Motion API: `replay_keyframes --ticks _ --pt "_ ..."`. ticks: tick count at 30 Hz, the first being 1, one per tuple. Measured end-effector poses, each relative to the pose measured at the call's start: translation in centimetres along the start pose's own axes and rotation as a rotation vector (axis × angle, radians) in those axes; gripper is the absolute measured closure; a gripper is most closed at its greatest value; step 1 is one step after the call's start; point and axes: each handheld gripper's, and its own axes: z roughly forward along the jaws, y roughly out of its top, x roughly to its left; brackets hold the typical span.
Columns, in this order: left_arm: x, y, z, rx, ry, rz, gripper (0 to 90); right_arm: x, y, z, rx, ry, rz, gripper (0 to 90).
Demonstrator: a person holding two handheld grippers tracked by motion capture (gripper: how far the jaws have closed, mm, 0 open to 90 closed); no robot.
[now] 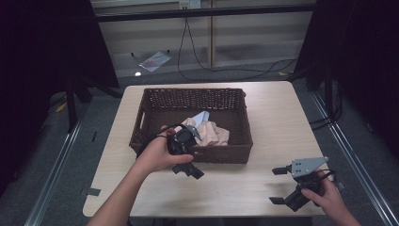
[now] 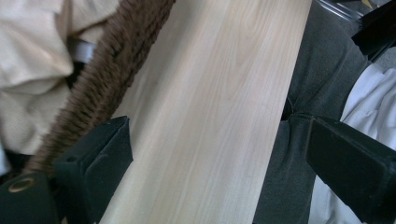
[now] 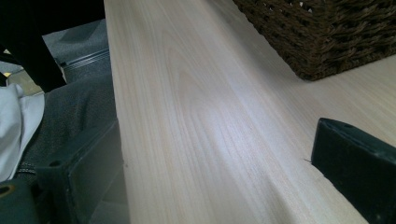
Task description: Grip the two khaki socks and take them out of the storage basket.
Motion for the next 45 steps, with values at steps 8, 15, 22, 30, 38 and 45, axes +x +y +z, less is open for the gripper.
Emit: replay_keyframes --ticks 8,15,22,30,38,45 --pt "0.8 1.6 -1.6 -0.009 0.013 -0.021 7.4 0.0 0.0 0.0 -0.003 0.002 -0.001 1.4" --pt "2.5 2.7 -2.2 -0.034 0.018 -0.063 7.4 0.0 0.0 0.0 -0.003 0.004 -0.001 1.4" --pt "4.6 3.3 -1.9 -0.037 0.034 -0.116 7.4 0.0 0.0 0.0 -0.003 0.005 -0.002 1.4" --pt "6.4 4.0 -1.4 -0.051 0.053 -0.162 7.4 0.0 0.0 0.0 0.0 0.003 -0.003 1.4" --pt "7.8 4.1 -0.5 -0.083 0.069 -0.218 7.4 0.0 0.0 0.0 -0.001 0.003 -0.002 1.5" --pt "9.1 4.2 0.7 -0.099 0.08 -0.27 7.2 0.0 0.0 0.0 0.0 0.003 -0.001 1.4"
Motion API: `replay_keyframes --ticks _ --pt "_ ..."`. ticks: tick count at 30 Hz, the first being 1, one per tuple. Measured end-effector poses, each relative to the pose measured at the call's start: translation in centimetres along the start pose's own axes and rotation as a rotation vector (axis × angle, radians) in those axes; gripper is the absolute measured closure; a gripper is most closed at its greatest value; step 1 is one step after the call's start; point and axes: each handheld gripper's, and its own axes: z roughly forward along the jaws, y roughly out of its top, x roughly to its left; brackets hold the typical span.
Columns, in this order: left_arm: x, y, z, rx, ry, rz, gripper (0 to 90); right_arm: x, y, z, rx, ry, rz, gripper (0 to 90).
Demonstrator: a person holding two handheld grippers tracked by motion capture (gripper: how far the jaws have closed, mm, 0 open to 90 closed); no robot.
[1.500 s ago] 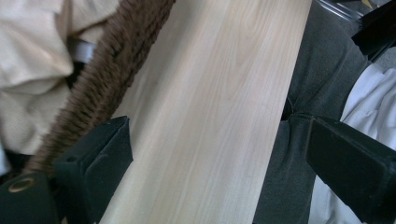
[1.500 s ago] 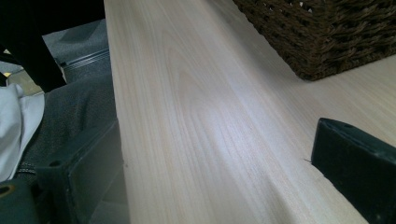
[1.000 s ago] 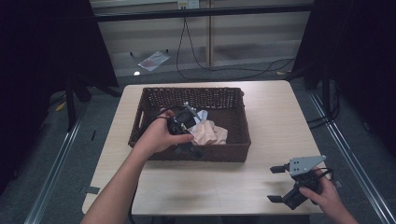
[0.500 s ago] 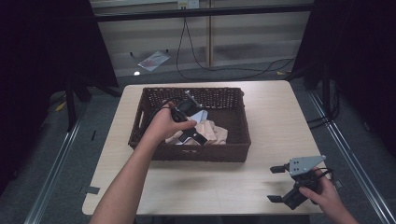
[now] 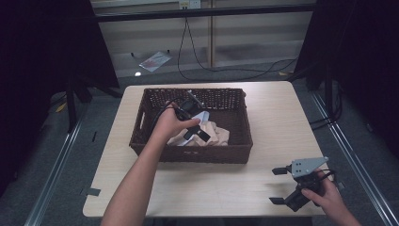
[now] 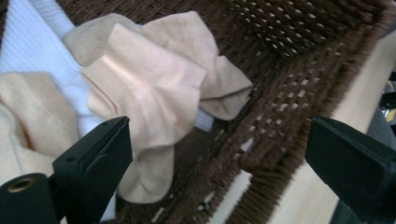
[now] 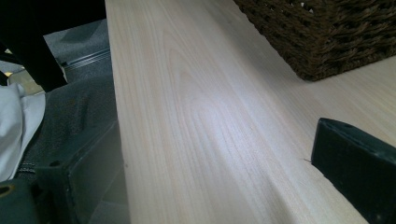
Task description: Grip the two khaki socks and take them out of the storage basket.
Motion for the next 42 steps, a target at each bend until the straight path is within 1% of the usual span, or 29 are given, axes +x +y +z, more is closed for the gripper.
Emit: replay_keyframes --ticks 4,7,8,10,11,12,13,16,18,19,20,22,23,25,26,27,28,29,31,32,34,35,36,37,38,39,40,41,42 --pt "0.5 0.2 0.9 -0.007 0.01 -0.019 7.2 0.0 0.0 0.0 -0.001 0.0 -0.002 1.5" --pt "1.0 0.2 1.7 0.011 0.024 -0.023 7.1 0.0 0.0 0.0 -0.003 0.003 -0.001 1.4" --pt "1.0 0.2 1.7 0.011 0.024 -0.023 7.0 0.0 0.0 0.0 -0.003 0.003 -0.001 1.4" --pt "1.3 0.3 1.9 -0.008 0.031 -0.047 6.7 0.0 0.0 0.0 -0.001 0.001 0.0 1.4" --pt "1.4 0.4 2.1 -0.013 0.045 -0.045 6.5 0.0 0.0 0.0 -0.001 0.002 -0.001 1.5" --pt "1.4 0.4 2.1 -0.013 0.045 -0.045 6.2 0.0 0.0 0.0 -0.001 0.003 -0.001 1.4" --pt "1.6 0.4 2.4 -0.025 0.041 -0.05 6.5 0.0 0.0 0.0 -0.001 0.002 -0.003 1.4" --pt "1.8 0.4 2.9 -0.029 0.055 -0.056 6.2 0.0 0.0 0.0 -0.002 0.002 -0.002 1.4" --pt "1.8 0.4 3.0 -0.022 0.058 -0.053 6.2 0.0 0.0 0.0 -0.003 0.003 -0.001 1.4" --pt "2.0 0.5 3.3 -0.009 0.059 -0.063 6.4 0.0 0.0 0.0 -0.003 0.002 -0.001 1.4" --pt "2.0 0.5 3.3 -0.009 0.059 -0.063 6.5 0.0 0.0 0.0 -0.003 0.002 -0.001 1.4" --pt "2.0 0.6 3.7 -0.007 0.068 -0.076 7.1 0.0 0.0 -0.1 -0.005 0.001 -0.002 1.4" --pt "2.0 0.6 3.7 -0.007 0.068 -0.076 7.2 0.0 0.0 -0.1 -0.005 0.001 -0.002 1.4" --pt "2.2 0.7 3.8 0.014 0.075 -0.069 7.3 0.0 0.0 0.0 -0.004 0.002 -0.001 1.4" --pt "2.3 0.7 3.8 0.016 0.079 -0.072 8.4 0.0 0.0 0.0 -0.005 0.002 -0.002 1.4" --pt "2.4 0.7 3.9 -0.001 0.09 -0.08 8.4 0.0 0.0 0.0 -0.005 0.002 -0.002 1.4" --pt "2.5 0.6 3.9 -0.002 0.093 -0.077 8.5 0.0 0.0 0.0 -0.005 0.003 -0.001 1.4" --pt "2.6 0.6 3.9 0.006 0.087 -0.068 8.5 0.0 0.0 0.0 -0.005 0.002 -0.002 1.4" --pt "2.8 0.6 4.0 0.004 0.093 -0.066 8.6 0.0 0.0 -0.1 -0.006 0.002 -0.002 1.4" --pt "2.8 0.6 4.2 -0.006 0.093 -0.072 8.7 0.0 0.0 -0.1 -0.005 0.001 -0.004 1.4" --pt "2.9 0.7 4.3 -0.002 0.094 -0.068 9.8 0.0 0.0 -0.1 -0.006 0.001 -0.002 1.4" --pt "3.0 0.7 4.5 0.01 0.1 -0.053 9.8 0.0 0.0 0.0 -0.005 0.002 -0.001 1.4" --pt "3.0 0.7 4.7 0.008 0.101 -0.057 10.2 0.0 0.0 0.0 -0.005 0.002 -0.002 1.4" --pt "3.1 0.7 4.9 0.02 0.102 -0.042 10.3 0.0 0.0 0.0 -0.005 0.003 0.0 1.4" --pt "3.1 0.8 5.2 0.018 0.107 -0.036 11.5 0.0 0.0 0.0 -0.004 0.002 -0.002 1.5" --pt "3.0 0.9 5.5 0.005 0.104 -0.04 12.1 0.0 0.0 0.0 -0.004 0.001 -0.001 1.4" --pt "3.0 0.9 5.5 0.005 0.104 -0.04 13.8 0.0 0.0 0.0 -0.004 0.001 -0.001 1.4" --pt "3.1 0.9 5.5 0.01 0.11 -0.02 13.8 0.0 0.0 -0.1 -0.006 0.002 -0.002 1.4" --pt "3.1 1.0 5.7 0.004 0.12 -0.02 15.8 0.0 0.0 -0.1 -0.007 0.003 -0.002 1.4"
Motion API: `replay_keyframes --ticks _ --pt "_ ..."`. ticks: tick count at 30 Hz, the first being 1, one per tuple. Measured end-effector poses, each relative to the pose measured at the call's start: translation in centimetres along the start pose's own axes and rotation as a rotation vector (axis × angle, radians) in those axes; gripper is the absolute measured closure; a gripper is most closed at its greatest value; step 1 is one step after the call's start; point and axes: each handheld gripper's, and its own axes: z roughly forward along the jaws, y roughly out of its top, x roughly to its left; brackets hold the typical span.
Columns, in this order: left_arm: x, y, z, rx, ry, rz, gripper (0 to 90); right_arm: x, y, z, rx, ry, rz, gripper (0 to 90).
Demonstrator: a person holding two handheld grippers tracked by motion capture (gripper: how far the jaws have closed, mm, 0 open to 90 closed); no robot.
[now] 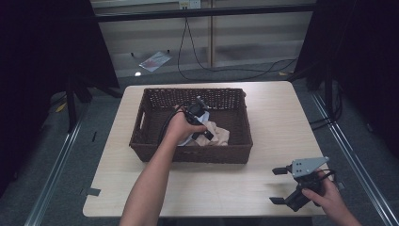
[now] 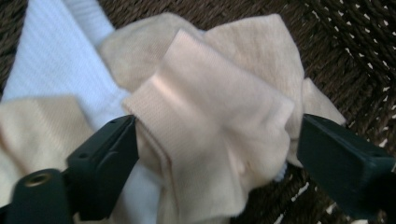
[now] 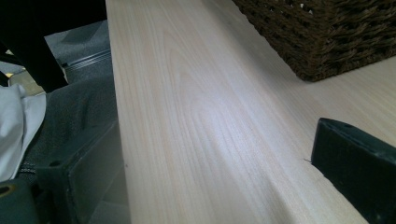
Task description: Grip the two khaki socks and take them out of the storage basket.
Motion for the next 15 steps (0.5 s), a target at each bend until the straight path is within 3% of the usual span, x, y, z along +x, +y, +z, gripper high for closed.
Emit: replay_keyframes --ticks 8,11,14,15 --pt "0.4 -0.01 0.65 0.03 0.025 0.049 33.9 -0.02 -0.03 0.01 -0.003 0.007 -0.001 1.4" --pt "0.51 -0.05 0.64 0.059 0.054 0.074 49.5 -0.04 -0.05 0.0 -0.003 0.007 -0.001 1.4" --pt "0.58 -0.1 0.53 0.068 0.05 0.063 67.5 -0.05 -0.05 -0.02 -0.001 0.003 -0.001 1.4" --pt "0.6 -0.09 0.29 0.084 0.027 0.065 81.0 -0.06 -0.06 -0.04 -0.001 0.003 0.0 1.5"
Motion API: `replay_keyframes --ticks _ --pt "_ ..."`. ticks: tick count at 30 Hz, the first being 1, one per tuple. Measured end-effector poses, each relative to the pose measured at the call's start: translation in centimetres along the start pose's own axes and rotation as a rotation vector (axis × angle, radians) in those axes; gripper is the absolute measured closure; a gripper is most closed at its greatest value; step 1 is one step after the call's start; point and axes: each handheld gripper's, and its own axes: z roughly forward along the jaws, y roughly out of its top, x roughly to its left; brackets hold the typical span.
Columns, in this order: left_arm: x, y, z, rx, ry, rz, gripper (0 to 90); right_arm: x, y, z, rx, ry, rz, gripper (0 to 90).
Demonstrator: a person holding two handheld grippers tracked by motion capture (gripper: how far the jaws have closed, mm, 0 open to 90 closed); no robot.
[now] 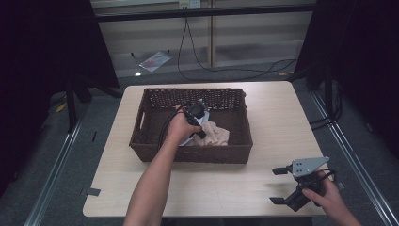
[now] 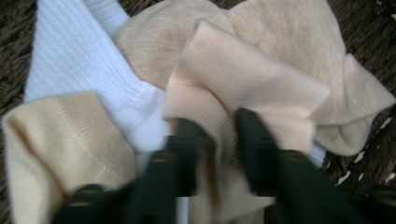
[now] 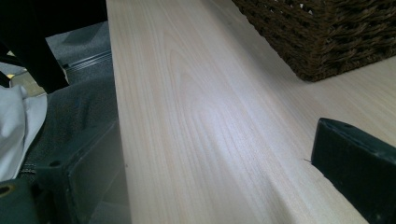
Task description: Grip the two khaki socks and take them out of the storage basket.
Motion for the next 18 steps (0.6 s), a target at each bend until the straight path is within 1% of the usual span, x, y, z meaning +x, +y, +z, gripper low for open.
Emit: replay_keyframes --ticks 2,4,5,6,7,9,11,12,14,15,18 --pt "0.0 0.0 -0.1 0.005 -0.002 0.007 83.0 0.0 0.0 0.0 0.0 -0.001 0.001 1.4" --pt "-0.2 0.0 -0.7 0.004 -0.014 0.0 83.4 0.0 0.0 0.0 -0.003 -0.003 0.006 1.4" --pt "-0.2 0.0 -1.0 0.009 -0.015 0.003 83.5 0.0 0.0 -0.1 -0.003 -0.004 0.005 1.5" --pt "-0.2 0.1 -1.5 0.005 -0.019 0.0 83.6 0.0 0.0 -0.1 -0.003 -0.003 0.005 1.4" --pt "-0.2 0.1 -1.9 0.004 -0.023 -0.011 83.6 0.0 0.0 0.0 -0.003 -0.001 0.005 1.4" --pt "-0.1 0.1 -3.0 0.003 -0.031 -0.016 83.6 0.0 0.0 0.0 0.0 -0.002 0.003 1.4" --pt "-0.1 0.2 -3.8 -0.029 -0.038 -0.019 83.6 0.0 0.0 -0.1 -0.003 -0.003 0.006 1.4" --pt "-0.1 0.2 -4.3 -0.029 -0.048 -0.023 83.6 0.0 0.0 -0.1 -0.002 -0.002 0.003 1.4" --pt "-0.3 0.3 -5.0 -0.029 -0.039 -0.023 83.6 0.0 0.0 -0.1 -0.003 -0.002 0.004 1.4" --pt "-0.3 0.4 -5.5 -0.02 -0.042 -0.022 83.6 0.0 0.0 -0.1 -0.001 -0.004 0.005 1.4" --pt "-0.5 0.4 -6.8 -0.028 -0.057 -0.038 83.6 0.0 0.0 -0.1 -0.004 -0.004 0.004 1.4"
